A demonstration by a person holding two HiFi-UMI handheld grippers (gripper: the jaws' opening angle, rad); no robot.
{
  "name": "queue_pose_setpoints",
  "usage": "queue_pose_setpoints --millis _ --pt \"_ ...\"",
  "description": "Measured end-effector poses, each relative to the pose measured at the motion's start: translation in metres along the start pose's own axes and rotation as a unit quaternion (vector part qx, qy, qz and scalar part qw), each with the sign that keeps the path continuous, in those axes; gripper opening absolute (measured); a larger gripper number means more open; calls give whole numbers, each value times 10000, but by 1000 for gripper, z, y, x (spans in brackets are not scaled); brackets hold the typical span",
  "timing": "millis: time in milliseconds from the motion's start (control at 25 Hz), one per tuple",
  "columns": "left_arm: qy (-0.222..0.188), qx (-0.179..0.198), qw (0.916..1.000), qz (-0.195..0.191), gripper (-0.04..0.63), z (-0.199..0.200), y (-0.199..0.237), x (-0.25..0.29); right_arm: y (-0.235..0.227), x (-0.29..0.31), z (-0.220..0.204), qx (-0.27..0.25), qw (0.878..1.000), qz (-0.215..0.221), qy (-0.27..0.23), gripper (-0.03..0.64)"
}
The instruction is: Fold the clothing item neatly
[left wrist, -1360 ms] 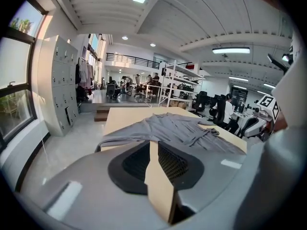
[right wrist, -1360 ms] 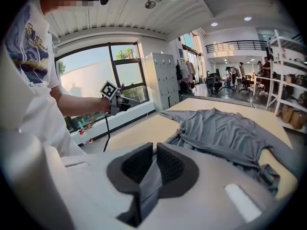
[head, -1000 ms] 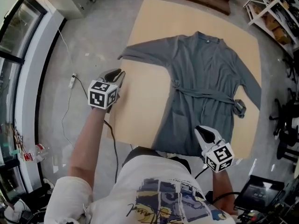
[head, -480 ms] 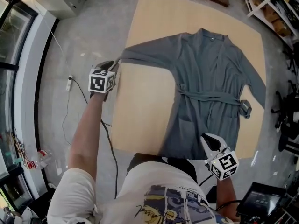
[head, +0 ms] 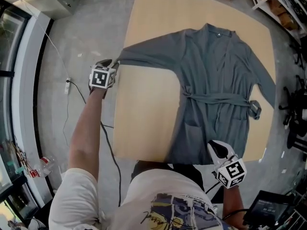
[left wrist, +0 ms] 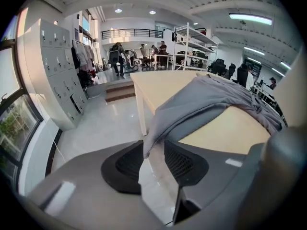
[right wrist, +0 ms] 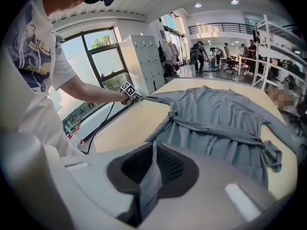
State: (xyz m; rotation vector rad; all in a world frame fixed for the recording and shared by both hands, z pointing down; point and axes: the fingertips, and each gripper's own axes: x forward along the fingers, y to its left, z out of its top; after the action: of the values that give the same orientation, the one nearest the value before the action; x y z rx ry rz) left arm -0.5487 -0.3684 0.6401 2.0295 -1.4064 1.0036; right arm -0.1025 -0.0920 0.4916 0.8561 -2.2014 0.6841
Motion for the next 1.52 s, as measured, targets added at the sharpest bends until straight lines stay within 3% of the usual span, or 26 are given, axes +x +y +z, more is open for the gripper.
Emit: queue_pose_setpoints --millis 240,480,640,800,1080,1520 --pt "348 230 9991 -36 147 -16 8 22 -3 2 -7 117 9999 -34 87 17" --pt "345 498 9982 30 146 -10 8 39 -8 5 -13 173 9997 -54 144 17" --pt "235 435 9987 101 27 -3 10 38 -11 4 -17 212 9997 -75 127 17" --pt "194 362 9991 140 18 -3 12 28 -11 3 -16 218 9997 -77 66 17" --pt "-111 417 9978 510 18 16 22 -12 -4 -7 -14 217 9997 -55 -84 17" --pt "-813 513 9886 1155 17 89 1 -70 -17 -39 -30 312 9984 -123 -460 17"
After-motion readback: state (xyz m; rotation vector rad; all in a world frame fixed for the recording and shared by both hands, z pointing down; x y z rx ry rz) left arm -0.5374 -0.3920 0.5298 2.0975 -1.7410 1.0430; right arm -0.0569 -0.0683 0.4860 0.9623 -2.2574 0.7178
